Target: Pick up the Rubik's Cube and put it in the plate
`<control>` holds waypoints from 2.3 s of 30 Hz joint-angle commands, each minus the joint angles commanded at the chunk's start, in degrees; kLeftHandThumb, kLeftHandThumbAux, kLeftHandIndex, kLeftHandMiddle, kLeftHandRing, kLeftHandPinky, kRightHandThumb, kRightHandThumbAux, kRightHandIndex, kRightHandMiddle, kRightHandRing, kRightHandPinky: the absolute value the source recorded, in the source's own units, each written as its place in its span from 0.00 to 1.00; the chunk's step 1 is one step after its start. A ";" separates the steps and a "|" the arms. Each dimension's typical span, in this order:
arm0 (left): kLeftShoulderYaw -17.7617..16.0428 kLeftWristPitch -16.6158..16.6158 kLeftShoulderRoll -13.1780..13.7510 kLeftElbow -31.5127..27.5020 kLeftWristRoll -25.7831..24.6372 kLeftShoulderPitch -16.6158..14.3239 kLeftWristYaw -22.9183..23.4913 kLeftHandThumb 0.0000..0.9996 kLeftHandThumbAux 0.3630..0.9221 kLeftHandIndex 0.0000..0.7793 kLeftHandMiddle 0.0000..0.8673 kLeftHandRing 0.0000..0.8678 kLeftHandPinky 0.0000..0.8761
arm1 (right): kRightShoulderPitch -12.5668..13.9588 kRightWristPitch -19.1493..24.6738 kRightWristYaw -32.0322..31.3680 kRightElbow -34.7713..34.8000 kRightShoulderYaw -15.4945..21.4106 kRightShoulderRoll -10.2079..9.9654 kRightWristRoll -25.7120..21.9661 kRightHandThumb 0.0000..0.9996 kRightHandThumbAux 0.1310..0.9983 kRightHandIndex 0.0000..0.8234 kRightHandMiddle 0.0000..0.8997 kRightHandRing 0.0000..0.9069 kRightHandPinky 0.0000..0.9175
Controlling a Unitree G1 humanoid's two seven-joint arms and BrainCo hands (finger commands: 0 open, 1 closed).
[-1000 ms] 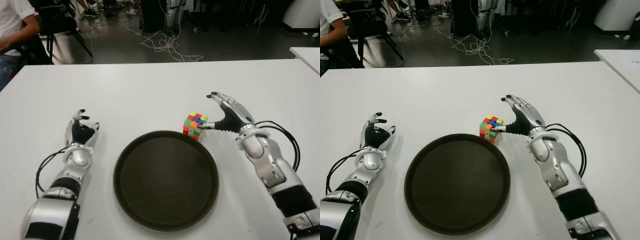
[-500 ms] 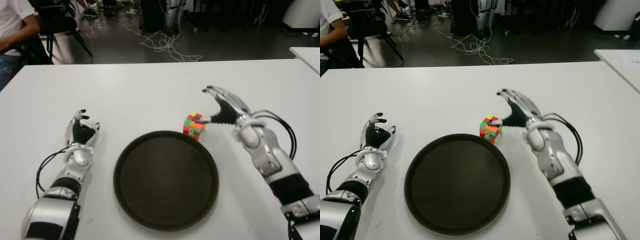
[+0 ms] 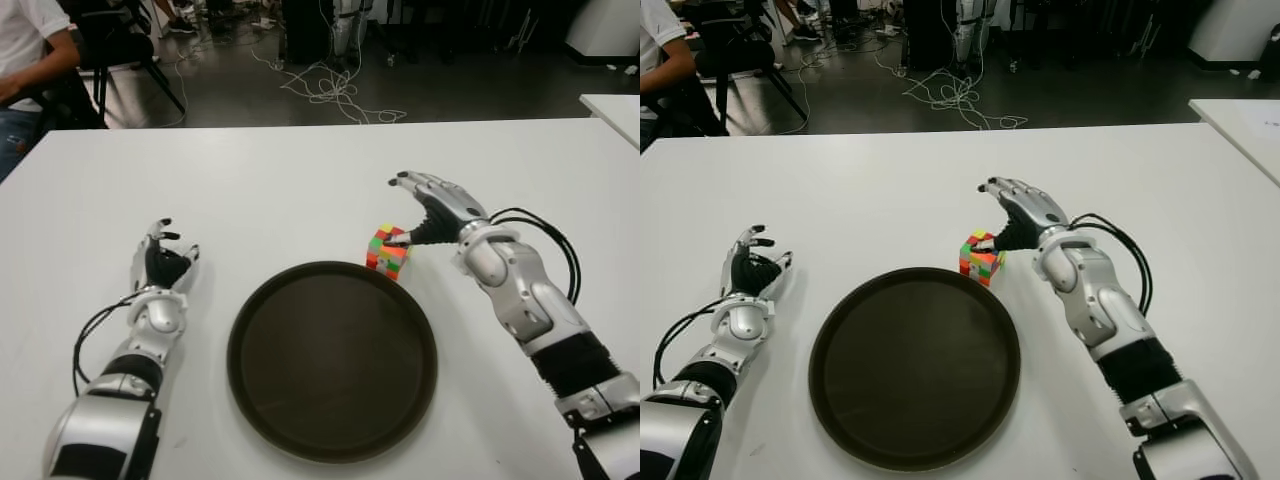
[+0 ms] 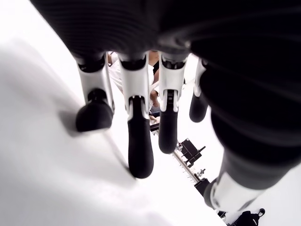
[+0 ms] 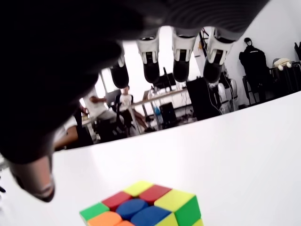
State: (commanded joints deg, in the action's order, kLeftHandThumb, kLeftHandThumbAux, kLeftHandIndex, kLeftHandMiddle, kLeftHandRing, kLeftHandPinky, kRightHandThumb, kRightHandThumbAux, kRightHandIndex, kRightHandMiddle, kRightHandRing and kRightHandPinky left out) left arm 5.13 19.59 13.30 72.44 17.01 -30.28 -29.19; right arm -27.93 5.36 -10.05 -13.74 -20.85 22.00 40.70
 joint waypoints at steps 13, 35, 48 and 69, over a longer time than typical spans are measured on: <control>0.63 1.10 0.08 0.07 0.20 0.23 -0.50 0.15 0.72 0.24 0.34 0.38 0.39 | -2.13 -2.94 3.06 -4.85 -2.06 -0.01 1.33 0.08 0.60 0.00 0.00 0.00 0.05; 0.95 1.35 0.27 0.46 0.31 0.21 -0.82 0.15 0.71 0.25 0.35 0.39 0.39 | -4.35 -5.19 4.37 -11.45 -4.68 -1.14 1.96 0.03 0.60 0.00 0.00 0.00 0.03; 1.02 1.45 0.30 0.70 0.40 0.18 -1.09 0.19 0.69 0.23 0.46 0.52 0.52 | -3.91 -5.79 6.61 -14.21 -5.70 -2.13 2.45 0.04 0.61 0.00 0.00 0.01 0.05; 1.00 1.84 0.20 0.58 0.55 0.20 -0.84 0.21 0.70 0.22 0.48 0.54 0.50 | -3.57 -7.28 11.21 -19.73 -9.25 -4.72 3.77 0.02 0.63 0.00 0.00 0.00 0.01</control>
State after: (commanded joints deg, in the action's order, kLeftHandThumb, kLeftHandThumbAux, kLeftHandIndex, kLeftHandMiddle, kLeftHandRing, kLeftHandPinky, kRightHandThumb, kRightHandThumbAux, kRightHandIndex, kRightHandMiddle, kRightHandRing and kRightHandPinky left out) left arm 6.13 21.43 13.50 73.01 17.56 -30.08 -30.04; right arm -31.49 -1.92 1.16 -33.47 -30.09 17.27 44.48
